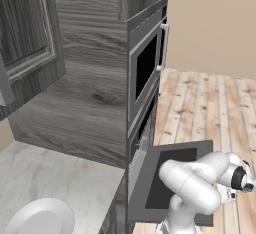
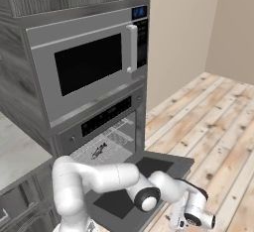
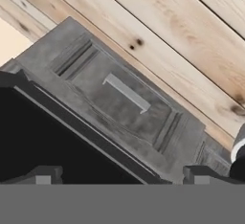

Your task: Place the fish on the bottom rack of the oven, and slide the tray back inside. Close the oven door.

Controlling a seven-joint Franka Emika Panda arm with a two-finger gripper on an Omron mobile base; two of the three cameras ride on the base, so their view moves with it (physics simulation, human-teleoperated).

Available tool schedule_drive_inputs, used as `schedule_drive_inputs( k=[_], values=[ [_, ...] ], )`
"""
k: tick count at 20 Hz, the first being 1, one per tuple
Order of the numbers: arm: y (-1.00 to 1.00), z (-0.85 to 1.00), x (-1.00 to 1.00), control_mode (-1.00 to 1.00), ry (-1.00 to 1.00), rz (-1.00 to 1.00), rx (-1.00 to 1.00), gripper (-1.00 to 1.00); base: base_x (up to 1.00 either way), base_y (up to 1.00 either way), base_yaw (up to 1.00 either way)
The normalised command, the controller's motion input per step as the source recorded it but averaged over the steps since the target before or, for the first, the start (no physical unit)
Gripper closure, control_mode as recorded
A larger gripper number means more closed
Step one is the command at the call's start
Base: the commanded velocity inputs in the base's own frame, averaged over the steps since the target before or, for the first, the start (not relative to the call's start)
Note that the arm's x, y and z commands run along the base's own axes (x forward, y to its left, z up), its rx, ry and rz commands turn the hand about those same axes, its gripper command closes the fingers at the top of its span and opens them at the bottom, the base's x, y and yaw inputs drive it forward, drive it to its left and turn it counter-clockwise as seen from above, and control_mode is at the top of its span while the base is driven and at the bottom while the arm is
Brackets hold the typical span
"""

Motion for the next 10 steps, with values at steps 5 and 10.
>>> schedule_drive_inputs(
  k=[5,10],
  values=[
    [0.14,-0.52,0.60,-1.00,0.13,0.00,0.27,-1.00,0.00,0.00,0.00],
    [0.31,-0.57,0.66,-1.00,0.18,0.00,0.31,-1.00,0.00,0.00,0.00]
  ],
)
